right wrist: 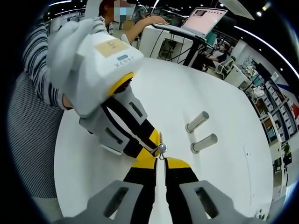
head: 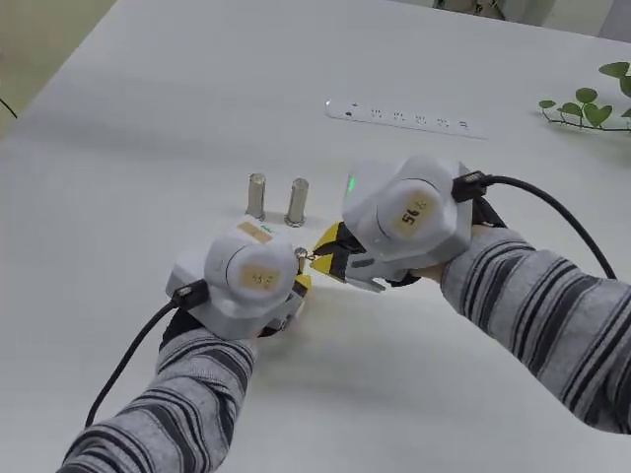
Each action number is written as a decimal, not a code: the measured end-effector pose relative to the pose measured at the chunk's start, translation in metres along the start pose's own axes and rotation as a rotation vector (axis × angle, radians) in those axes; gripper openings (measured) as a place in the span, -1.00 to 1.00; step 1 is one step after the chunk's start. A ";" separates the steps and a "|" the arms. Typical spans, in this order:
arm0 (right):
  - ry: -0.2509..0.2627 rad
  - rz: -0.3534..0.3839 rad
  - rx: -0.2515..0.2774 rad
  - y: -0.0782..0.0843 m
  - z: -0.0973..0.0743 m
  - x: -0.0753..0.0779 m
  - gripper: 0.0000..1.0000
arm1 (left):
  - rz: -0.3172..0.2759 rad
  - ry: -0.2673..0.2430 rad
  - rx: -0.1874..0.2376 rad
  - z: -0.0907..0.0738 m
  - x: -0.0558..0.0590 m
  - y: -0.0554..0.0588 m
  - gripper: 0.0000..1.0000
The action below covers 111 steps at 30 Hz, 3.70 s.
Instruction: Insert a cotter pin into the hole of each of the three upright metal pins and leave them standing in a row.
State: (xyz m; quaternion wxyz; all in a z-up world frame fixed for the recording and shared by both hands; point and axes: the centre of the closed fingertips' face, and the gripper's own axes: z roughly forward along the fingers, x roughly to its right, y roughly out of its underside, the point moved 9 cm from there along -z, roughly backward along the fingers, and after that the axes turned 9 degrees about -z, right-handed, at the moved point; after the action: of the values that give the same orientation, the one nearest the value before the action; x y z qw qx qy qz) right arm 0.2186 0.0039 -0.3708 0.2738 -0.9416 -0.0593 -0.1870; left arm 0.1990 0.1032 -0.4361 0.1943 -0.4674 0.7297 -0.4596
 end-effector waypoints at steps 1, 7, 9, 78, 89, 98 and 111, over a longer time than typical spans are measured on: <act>0.001 -0.001 -0.001 0.000 0.001 0.000 -1.00 | 0.001 0.000 0.000 0.000 0.000 0.000 -0.90; 0.011 0.012 0.007 -0.001 0.005 0.001 -1.00 | 0.005 -0.003 0.000 0.000 0.000 0.000 -0.90; 0.011 0.008 0.006 -0.002 0.005 0.001 -1.00 | 0.004 -0.003 0.000 0.000 0.000 0.000 -0.90; 0.216 0.770 0.256 0.054 -0.025 -0.042 -0.06 | -0.093 -0.052 0.014 -0.016 -0.051 -0.003 -0.89; 0.219 0.775 0.248 0.057 -0.029 -0.040 -0.05 | -0.124 -0.060 0.012 -0.017 -0.055 -0.006 -0.64; 0.243 0.757 0.248 0.056 -0.037 -0.029 -0.02 | -0.183 -0.030 0.049 -0.025 -0.054 -0.016 -0.26; 0.290 0.748 0.303 0.051 -0.037 0.013 -0.04 | -0.105 -0.044 0.128 -0.043 -0.054 -0.036 0.11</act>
State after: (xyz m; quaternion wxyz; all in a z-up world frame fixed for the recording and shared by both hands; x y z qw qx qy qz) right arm 0.2295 -0.0588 -0.3623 0.4632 -0.8115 0.2984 -0.1947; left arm 0.2129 0.1651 -0.3917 0.2156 -0.5016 0.6689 -0.5045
